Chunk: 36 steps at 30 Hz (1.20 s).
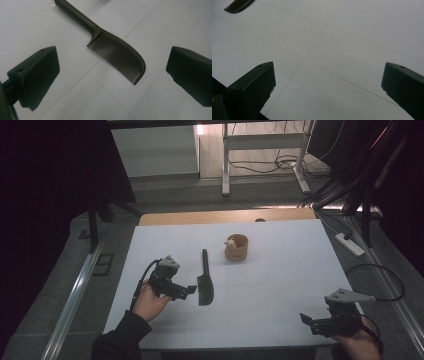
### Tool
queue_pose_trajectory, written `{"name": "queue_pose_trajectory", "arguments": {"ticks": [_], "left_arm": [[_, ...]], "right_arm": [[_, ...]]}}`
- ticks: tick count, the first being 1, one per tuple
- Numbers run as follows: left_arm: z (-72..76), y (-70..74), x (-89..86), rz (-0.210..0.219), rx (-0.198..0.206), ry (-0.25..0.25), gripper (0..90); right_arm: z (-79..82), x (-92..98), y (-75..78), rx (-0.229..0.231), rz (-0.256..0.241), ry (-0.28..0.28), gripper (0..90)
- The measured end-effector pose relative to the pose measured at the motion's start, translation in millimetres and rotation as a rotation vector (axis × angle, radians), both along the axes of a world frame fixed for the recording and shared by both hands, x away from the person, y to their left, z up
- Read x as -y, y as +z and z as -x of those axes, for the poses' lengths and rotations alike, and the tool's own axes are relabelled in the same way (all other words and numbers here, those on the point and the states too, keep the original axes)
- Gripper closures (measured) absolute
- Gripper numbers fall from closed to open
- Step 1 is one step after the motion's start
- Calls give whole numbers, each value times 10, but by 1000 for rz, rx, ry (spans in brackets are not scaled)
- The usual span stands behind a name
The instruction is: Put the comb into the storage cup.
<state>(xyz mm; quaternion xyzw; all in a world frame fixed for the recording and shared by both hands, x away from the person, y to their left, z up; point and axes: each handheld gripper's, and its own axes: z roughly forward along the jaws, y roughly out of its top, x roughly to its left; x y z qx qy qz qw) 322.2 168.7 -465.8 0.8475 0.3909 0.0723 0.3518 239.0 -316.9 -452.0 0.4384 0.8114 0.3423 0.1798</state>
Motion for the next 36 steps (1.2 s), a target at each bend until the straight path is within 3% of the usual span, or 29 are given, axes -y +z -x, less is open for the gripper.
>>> {"name": "queue_pose_trajectory", "arguments": {"ticks": [5,20,27,31,36], "left_arm": [[-93,2,58,11,-7,-7,0],[-289,-18,212,-11,-8,-31,0],[-393,-13,315,-8,-3,-42,0],[-447,-37,353,22,-13,-41,0],[-499,-56,389,10,-15,-51,0]], "right_arm": [[-2,-1,-1,-2,2,-3,0],[-1,2,0,-1,-2,-3,0],[-2,4,0,-1,-4,-4,0],[-3,5,0,-2,-4,-4,0],[-3,4,-1,-3,-3,-3,0]]}}
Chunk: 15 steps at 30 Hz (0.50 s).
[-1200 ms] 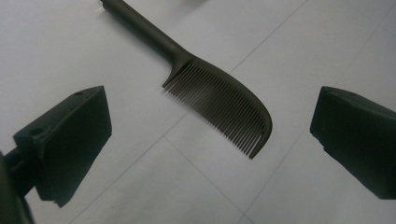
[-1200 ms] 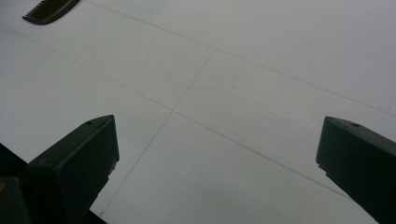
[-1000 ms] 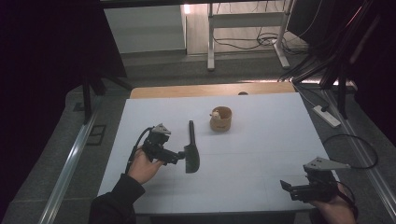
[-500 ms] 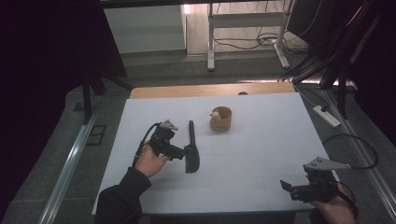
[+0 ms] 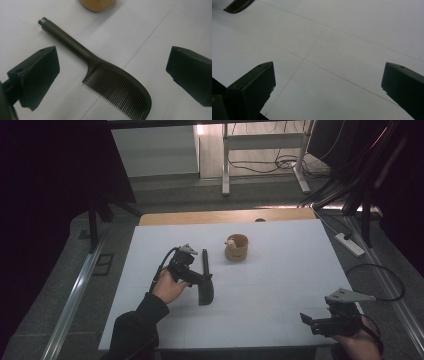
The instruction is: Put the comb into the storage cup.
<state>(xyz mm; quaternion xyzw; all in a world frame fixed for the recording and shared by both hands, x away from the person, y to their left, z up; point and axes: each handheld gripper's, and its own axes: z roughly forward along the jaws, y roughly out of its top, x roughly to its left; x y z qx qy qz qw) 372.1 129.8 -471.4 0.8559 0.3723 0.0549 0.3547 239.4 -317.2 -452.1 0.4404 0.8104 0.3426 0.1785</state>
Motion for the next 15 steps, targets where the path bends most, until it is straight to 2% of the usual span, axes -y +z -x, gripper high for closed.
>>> {"name": "queue_pose_trajectory", "arguments": {"ticks": [15], "left_arm": [[-179,-35,161,-28,-7,-17,0]], "right_arm": [[-4,0,-2,-3,0,0,0]]}}
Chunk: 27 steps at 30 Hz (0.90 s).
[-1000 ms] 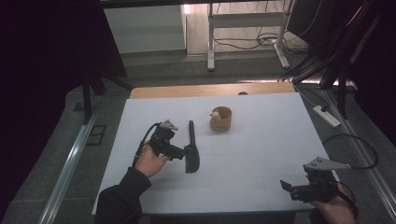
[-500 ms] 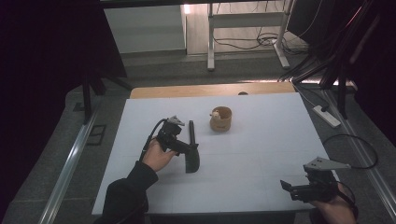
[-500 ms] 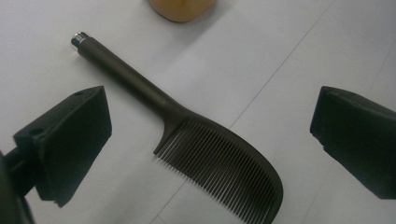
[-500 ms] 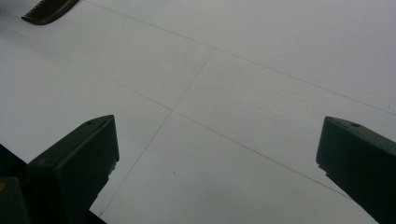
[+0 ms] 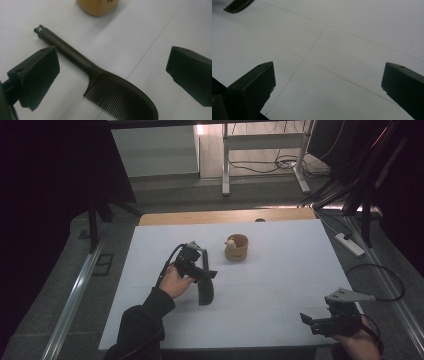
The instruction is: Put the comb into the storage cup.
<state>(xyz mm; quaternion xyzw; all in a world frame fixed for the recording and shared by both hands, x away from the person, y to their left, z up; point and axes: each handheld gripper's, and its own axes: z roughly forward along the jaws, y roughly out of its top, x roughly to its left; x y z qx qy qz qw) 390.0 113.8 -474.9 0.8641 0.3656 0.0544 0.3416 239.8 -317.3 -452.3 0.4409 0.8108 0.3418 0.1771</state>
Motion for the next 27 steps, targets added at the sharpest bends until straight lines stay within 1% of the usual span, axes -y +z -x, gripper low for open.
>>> {"name": "queue_pose_trajectory", "arguments": {"ticks": [4,6,8,15,19,21,22,24,27], "left_arm": [[-44,-7,58,-13,3,-8,0],[-64,-14,87,-14,-1,-7,0],[-83,-23,112,-33,-3,-8,0],[-156,-45,184,-40,-17,-17,0],[-204,-48,230,-55,-11,-18,12],[-225,-53,237,-53,-9,-21,41],[-233,-54,236,-50,-12,-23,75],[-250,-66,232,-38,-18,-37,170],[-276,-90,224,-45,-24,-28,343]], "right_arm": [[-1,1,0,-1,-1,0,0],[-1,1,-1,-1,0,0,0],[-1,1,0,-2,-1,0,0],[-3,0,-2,-4,1,1,0],[-4,1,-2,-4,1,1,0],[-4,0,-3,-4,1,1,0],[-4,0,-3,-5,1,1,0],[-4,0,-3,-5,2,1,0],[-4,0,-3,-5,3,2,0]]}}
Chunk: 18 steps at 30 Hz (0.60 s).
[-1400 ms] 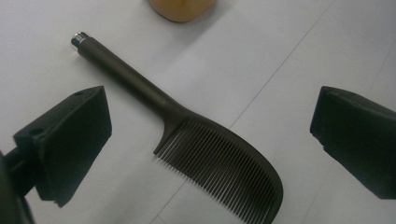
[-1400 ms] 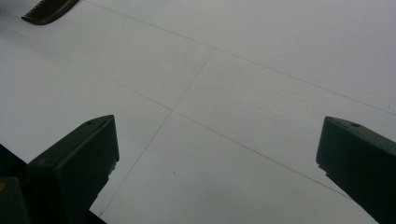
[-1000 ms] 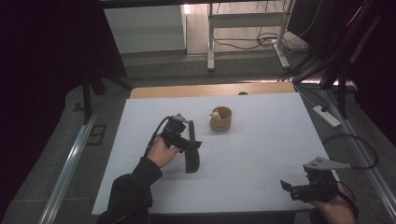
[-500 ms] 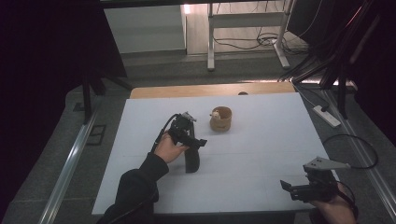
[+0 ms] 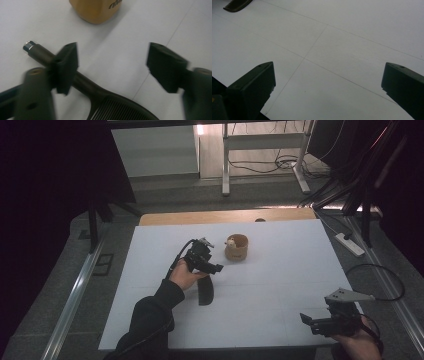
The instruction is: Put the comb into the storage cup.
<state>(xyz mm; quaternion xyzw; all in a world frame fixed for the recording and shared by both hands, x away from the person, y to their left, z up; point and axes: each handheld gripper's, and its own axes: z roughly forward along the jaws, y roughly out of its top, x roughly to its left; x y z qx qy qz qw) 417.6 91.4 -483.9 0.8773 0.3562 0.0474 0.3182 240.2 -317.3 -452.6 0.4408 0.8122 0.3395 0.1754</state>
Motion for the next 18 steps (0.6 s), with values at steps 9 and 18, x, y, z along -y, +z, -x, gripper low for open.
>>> {"name": "queue_pose_trajectory", "arguments": {"ticks": [9,18], "left_arm": [[-55,-20,-42,-23,-5,5,801],[-157,-33,-21,-53,-9,8,883]], "right_arm": [[-1,-3,0,-2,7,-1,0],[-3,-5,-2,-3,9,-2,0]]}}
